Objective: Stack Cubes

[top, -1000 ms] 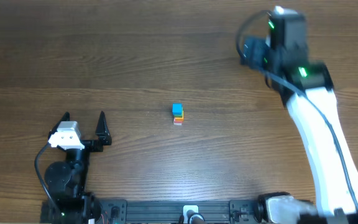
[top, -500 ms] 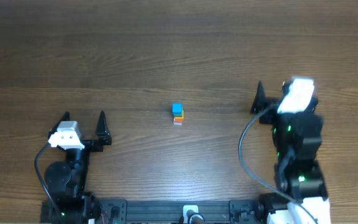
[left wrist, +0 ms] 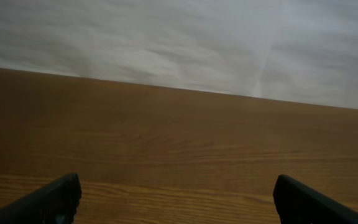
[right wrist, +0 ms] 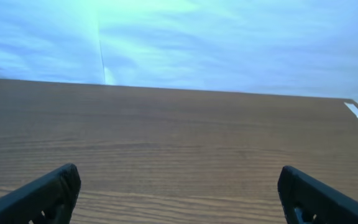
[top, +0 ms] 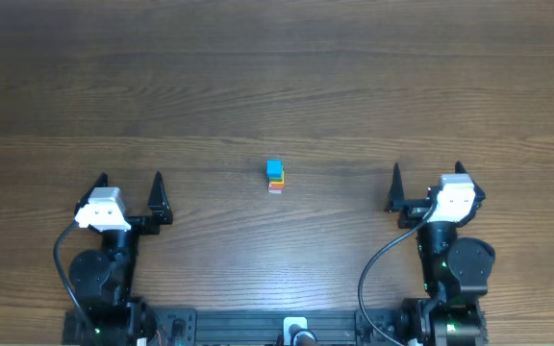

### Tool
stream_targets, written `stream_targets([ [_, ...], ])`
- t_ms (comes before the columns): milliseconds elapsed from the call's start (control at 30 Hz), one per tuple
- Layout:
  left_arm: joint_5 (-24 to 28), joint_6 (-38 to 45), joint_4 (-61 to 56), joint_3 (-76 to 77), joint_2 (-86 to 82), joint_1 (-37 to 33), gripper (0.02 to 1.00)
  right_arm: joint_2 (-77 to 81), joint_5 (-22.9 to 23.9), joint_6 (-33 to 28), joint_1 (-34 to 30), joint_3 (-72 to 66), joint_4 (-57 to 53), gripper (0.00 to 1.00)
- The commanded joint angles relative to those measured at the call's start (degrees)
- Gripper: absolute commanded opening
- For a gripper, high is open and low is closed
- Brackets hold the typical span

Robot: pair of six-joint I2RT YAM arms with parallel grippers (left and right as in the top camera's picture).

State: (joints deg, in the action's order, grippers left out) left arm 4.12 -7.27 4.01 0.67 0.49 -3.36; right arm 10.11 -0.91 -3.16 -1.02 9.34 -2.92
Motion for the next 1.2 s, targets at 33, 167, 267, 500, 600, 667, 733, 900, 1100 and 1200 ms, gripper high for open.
stream_targets([
  [33, 0.3, 0.9, 0.0, -0.3, -0.3, -0.3, 1.0, -5.7, -5.5, -0.8, -2.2, -3.7, 0.2, 0.991],
  [167, 0.3, 0.9, 0.0, -0.3, -0.3, -0.3, 0.998, -9.6, -5.5, -0.8, -2.4, -6.3, 0.4, 0.991],
  [267, 0.3, 0.9, 0.0, -0.3, -0.3, -0.3, 1.0, -9.8, -5.5, -0.8, -2.4, -7.5, 1.0, 0.993],
  [500, 0.3, 0.9, 0.0, -0.3, -0.3, -0.3, 1.0, -9.8, -5.2, -0.8, -2.5, -9.1, 0.3, 0.991],
  [600, 0.3, 0.9, 0.0, -0.3, -0.3, -0.3, 1.0, -9.8, -5.2, -0.7, -2.8, -9.1, 0.0, 0.993],
  [667, 0.3, 0.9, 0.0, -0.3, -0.3, -0.3, 1.0, -9.8, -5.2, -0.7, -3.0, -9.1, -0.3, 0.993],
  [733, 0.3, 0.9, 0.0, -0.3, -0.3, -0.3, 0.998, -9.8, -5.2, -0.7, -3.2, -9.1, -0.7, 0.993],
  [900, 0.3, 0.9, 0.0, -0.3, -0.3, -0.3, 1.0, -9.8, -5.2, -0.8, -3.2, -9.0, -0.7, 0.991],
  [1100, 0.3, 0.9, 0.0, -0.3, -0.3, -0.3, 1.0, -9.8, -5.2, -0.7, -3.2, -9.0, -0.7, 0.991],
  [1200, 0.3, 0.9, 0.0, -0.3, -0.3, -0.3, 1.0, -9.8, -5.2, -0.8, -3.2, -9.0, -0.7, 0.993],
])
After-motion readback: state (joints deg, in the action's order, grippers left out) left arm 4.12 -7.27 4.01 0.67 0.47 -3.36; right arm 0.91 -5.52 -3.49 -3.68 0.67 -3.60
